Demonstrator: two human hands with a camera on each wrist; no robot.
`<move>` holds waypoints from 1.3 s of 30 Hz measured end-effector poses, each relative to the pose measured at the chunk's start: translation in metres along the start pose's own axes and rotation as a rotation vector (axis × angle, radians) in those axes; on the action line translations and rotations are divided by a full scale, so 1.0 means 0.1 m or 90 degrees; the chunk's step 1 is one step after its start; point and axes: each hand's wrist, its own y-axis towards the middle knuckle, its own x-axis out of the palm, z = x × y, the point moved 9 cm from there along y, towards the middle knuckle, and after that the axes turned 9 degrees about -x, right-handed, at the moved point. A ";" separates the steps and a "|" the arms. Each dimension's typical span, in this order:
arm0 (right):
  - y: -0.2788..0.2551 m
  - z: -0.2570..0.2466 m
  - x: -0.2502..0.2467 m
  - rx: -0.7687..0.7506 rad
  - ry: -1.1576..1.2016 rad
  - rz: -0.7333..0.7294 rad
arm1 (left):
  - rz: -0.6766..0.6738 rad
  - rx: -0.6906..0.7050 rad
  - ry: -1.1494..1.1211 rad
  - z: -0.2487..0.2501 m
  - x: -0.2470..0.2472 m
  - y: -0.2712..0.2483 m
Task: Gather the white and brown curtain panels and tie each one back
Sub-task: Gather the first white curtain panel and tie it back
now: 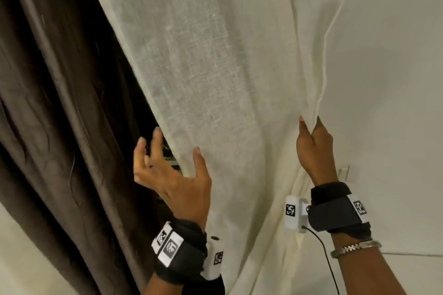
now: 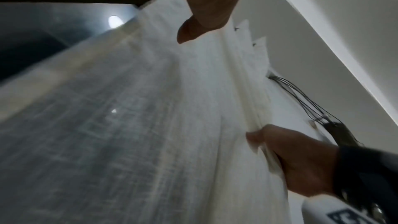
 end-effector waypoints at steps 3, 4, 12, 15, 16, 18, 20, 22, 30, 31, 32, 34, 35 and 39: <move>-0.02 0.05 0.07 0.025 0.035 -0.003 | -0.237 -0.239 -0.132 -0.41 0.43 -0.01; -0.07 0.06 0.13 0.037 0.055 -0.013 | -0.335 -0.272 -0.168 -0.44 0.61 -0.10; -0.74 -0.07 0.83 -0.091 0.114 -0.260 | -0.688 -0.225 -0.216 -0.01 1.19 -0.74; -1.02 0.08 1.01 -0.130 0.082 -0.307 | -0.676 -0.215 -0.087 -0.10 1.36 -0.86; -1.10 0.12 1.04 -0.128 0.072 -0.317 | -0.655 -0.241 -0.066 -0.19 1.39 -0.87; -1.27 0.24 1.05 -0.114 0.066 -0.355 | -0.656 -0.351 -0.109 -0.33 1.42 -0.92; -1.41 0.43 1.01 -0.065 0.081 -0.386 | -0.694 -0.445 -0.155 -0.43 1.43 -1.02; -1.52 0.69 0.88 0.028 0.099 -0.394 | -0.720 -0.442 -0.154 -0.50 1.43 -1.07; -1.78 1.45 0.77 0.105 -0.014 -0.506 | -0.743 -0.535 -0.156 -0.89 1.40 -1.26; -1.76 1.44 0.80 0.107 -0.016 -0.517 | -0.747 -0.547 -0.146 -0.94 1.40 -1.29; -1.77 1.45 0.84 0.117 -0.018 -0.541 | -0.752 -0.558 -0.138 -0.99 1.41 -1.33; -1.88 1.51 0.95 0.168 -0.039 -0.627 | -0.749 -0.595 -0.130 -1.07 1.42 -1.41; -1.98 1.57 0.99 0.194 -0.058 -0.671 | -0.743 -0.613 -0.129 -1.10 1.41 -1.44; -2.22 1.77 1.02 0.230 -0.075 -0.629 | -0.727 -0.622 -0.104 -1.17 1.40 -1.60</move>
